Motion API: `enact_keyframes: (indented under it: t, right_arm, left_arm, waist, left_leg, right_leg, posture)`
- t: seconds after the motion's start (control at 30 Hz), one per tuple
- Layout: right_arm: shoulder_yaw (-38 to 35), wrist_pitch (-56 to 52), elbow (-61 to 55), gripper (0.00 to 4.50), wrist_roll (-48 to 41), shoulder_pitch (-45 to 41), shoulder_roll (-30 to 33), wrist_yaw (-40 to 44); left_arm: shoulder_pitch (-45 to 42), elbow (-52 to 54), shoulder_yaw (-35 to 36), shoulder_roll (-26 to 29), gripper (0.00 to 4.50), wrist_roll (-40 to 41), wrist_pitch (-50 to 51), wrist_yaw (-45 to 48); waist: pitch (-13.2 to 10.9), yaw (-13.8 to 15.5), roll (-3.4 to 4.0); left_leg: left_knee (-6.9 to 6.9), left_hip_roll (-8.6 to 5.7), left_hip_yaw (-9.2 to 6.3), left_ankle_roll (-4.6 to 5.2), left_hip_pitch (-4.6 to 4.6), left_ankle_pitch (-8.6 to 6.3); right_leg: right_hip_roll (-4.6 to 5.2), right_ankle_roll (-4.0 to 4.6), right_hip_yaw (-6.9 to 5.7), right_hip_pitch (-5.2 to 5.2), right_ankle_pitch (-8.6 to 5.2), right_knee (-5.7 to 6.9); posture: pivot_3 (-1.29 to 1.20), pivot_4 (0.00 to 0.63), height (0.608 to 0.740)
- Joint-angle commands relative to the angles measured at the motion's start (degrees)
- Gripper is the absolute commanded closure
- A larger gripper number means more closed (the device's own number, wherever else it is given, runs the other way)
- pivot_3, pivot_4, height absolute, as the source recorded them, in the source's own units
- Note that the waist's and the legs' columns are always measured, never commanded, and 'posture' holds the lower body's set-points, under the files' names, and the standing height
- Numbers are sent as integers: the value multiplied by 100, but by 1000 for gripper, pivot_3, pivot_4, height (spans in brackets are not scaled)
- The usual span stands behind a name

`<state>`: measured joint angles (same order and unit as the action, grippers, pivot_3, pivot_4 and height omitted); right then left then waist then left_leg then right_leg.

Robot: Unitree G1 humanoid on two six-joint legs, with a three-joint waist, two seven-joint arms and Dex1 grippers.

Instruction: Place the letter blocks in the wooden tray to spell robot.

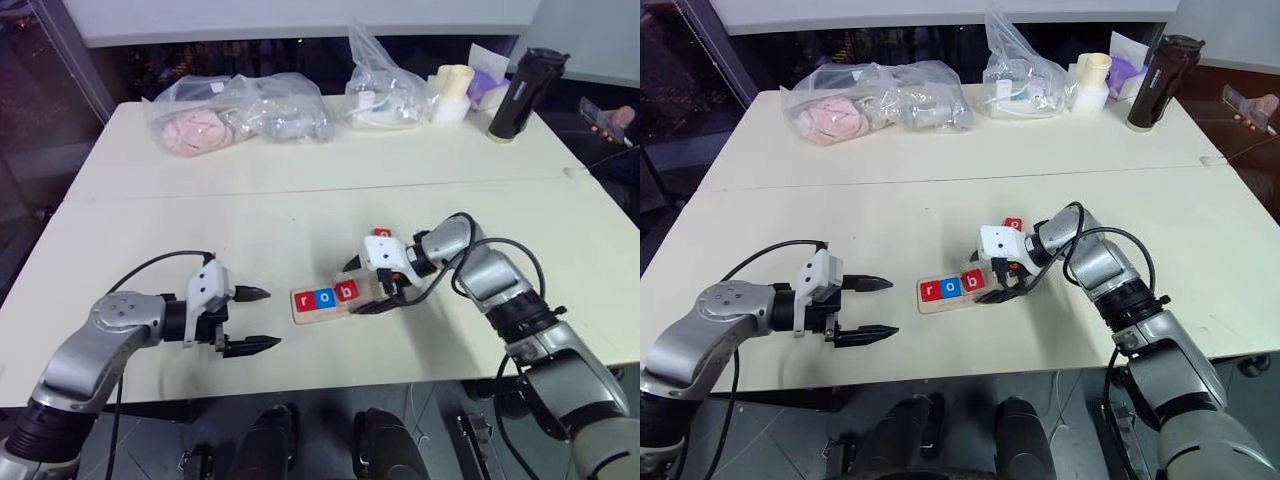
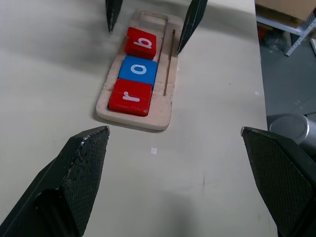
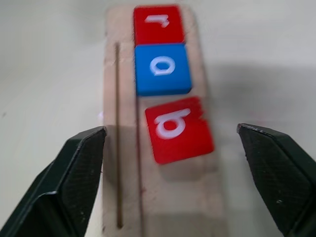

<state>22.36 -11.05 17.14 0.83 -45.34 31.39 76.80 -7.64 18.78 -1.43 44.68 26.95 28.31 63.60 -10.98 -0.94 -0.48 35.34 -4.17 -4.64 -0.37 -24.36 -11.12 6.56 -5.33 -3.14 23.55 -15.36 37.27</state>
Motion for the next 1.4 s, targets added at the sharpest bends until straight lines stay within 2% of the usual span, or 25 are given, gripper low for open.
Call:
enact_keyframes:
  t: [0.03,0.23,0.5,1.07,1.4]
  right_arm:
    - [-463,-62,287,32,-122,-440,-163,-471]
    - [-453,535,622,32,150,-315,-123,-879]
    - [-441,734,525,32,221,-34,-73,-1045]
    - [-480,446,-77,32,82,222,-81,-1005]
    - [-538,558,131,32,196,47,-89,-1268]
  left_arm:
    - [-60,103,12,-12,0,50,-67,3]
    - [-63,96,-16,-29,0,41,-91,20]
    - [-97,60,-18,-35,0,29,-106,38]
    - [-175,-3,-82,-73,0,6,-124,17]
    - [-156,33,-80,-103,0,20,-82,-60]
  waist:
    - [0,12,0]
    - [2,38,-3]
    - [1,12,-2]
    - [2,17,-2]
    - [2,22,-2]
  left_leg:
    - [0,1,0,-4,0,2]
    - [0,-3,-4,-8,0,5]
    - [0,2,-4,-11,3,8]
    - [0,2,-4,-12,3,9]
    - [0,2,-4,-12,3,9]
  right_leg:
    - [-2,2,0,1,1,2]
    - [-3,1,2,-3,2,1]
    - [-7,1,2,-1,5,7]
    - [-8,3,3,-1,6,7]
    - [-7,2,3,-1,6,7]
  posture:
    - [0,150,725]
    - [0,150,725]
    - [0,150,725]
    - [0,150,725]
    - [0,150,725]
